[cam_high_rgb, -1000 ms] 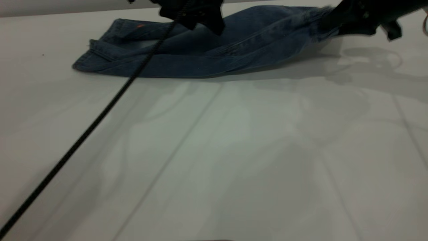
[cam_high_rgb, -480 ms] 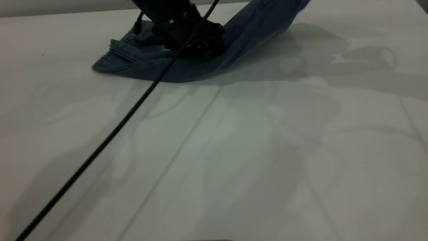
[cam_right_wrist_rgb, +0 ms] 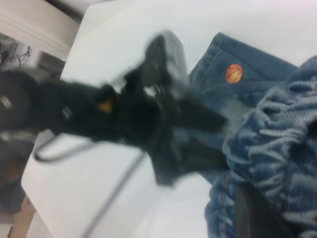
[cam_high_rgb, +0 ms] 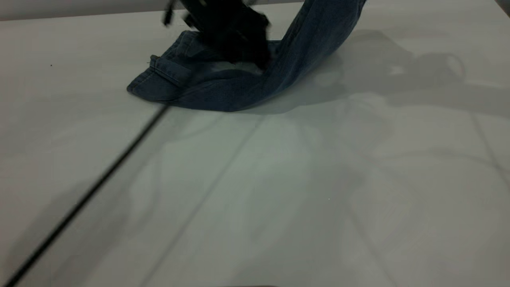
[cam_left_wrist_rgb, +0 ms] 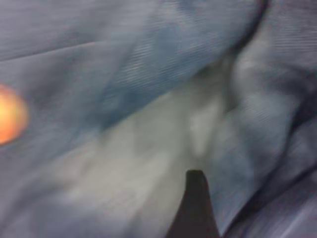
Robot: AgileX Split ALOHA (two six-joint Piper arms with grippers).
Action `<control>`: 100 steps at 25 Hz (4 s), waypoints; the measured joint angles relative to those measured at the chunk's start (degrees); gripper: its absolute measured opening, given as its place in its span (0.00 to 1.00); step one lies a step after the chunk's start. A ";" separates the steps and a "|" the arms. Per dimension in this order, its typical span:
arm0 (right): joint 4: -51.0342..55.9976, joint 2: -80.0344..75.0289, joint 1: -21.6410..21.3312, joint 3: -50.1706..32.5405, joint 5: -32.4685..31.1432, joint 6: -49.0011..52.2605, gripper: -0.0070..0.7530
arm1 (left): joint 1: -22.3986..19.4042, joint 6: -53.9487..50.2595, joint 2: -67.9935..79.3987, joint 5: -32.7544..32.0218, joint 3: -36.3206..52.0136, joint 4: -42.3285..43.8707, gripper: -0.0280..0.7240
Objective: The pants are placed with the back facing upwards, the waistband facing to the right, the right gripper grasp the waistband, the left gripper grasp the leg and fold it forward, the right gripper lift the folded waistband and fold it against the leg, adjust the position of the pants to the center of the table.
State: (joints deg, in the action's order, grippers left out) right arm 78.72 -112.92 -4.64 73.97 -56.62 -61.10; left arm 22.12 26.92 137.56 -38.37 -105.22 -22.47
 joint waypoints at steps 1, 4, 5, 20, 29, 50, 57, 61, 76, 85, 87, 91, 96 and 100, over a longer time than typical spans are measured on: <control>-0.33 0.00 0.27 0.00 0.00 -0.07 0.11 | -1.11 -1.35 -0.38 -1.93 -1.25 2.15 0.77; -1.30 0.00 1.35 0.00 0.00 -0.78 0.11 | -4.07 -5.66 -0.84 -5.48 -4.19 7.49 0.77; -1.49 0.00 1.82 0.04 0.00 -1.22 0.11 | -4.92 -6.49 -0.84 -5.93 -4.47 9.09 0.77; 2.12 0.00 11.76 0.04 4.60 -7.67 0.11 | -6.68 -9.28 6.54 -3.62 -4.95 13.61 0.77; 14.74 -0.84 18.00 0.04 9.67 -16.98 0.11 | -5.44 -9.28 6.65 -2.76 -4.95 14.32 0.77; 23.30 -10.54 22.42 0.04 12.11 -23.81 0.12 | -9.06 -20.75 0.33 -27.94 -25.19 32.93 0.77; 23.84 -12.56 25.72 0.04 13.19 -24.65 0.28 | -9.06 -21.98 0.33 -28.78 -32.30 29.88 0.77; 23.88 -12.64 26.71 0.04 12.61 -23.92 0.53 | -9.06 -21.98 0.33 -28.78 -33.15 25.23 0.77; 11.79 -12.64 18.58 0.18 12.36 -12.37 0.78 | -8.45 -6.15 0.33 -28.78 -33.41 11.21 0.77; -2.87 -12.64 9.15 0.18 12.69 -3.17 0.78 | 1.88 -3.63 3.49 -28.82 -33.41 7.13 0.77; -3.52 -12.64 7.96 0.18 12.80 -2.98 0.78 | 3.86 -4.22 4.98 -28.82 -33.41 7.29 0.77; -4.58 -12.07 6.71 0.18 13.26 -2.93 0.78 | 5.82 -6.71 7.83 -28.82 -33.41 11.62 0.77; -7.40 -9.95 6.16 0.24 15.95 -2.14 0.78 | 5.88 -9.97 10.86 -28.82 -33.35 14.99 0.77; -9.39 -8.64 5.98 0.24 16.83 -1.46 0.78 | 5.88 -10.11 12.24 -28.82 -33.31 15.98 0.77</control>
State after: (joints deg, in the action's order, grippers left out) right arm 69.33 -121.57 1.34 74.21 -39.79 -62.56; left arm 28.00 16.81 149.80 -67.19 -138.53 -6.49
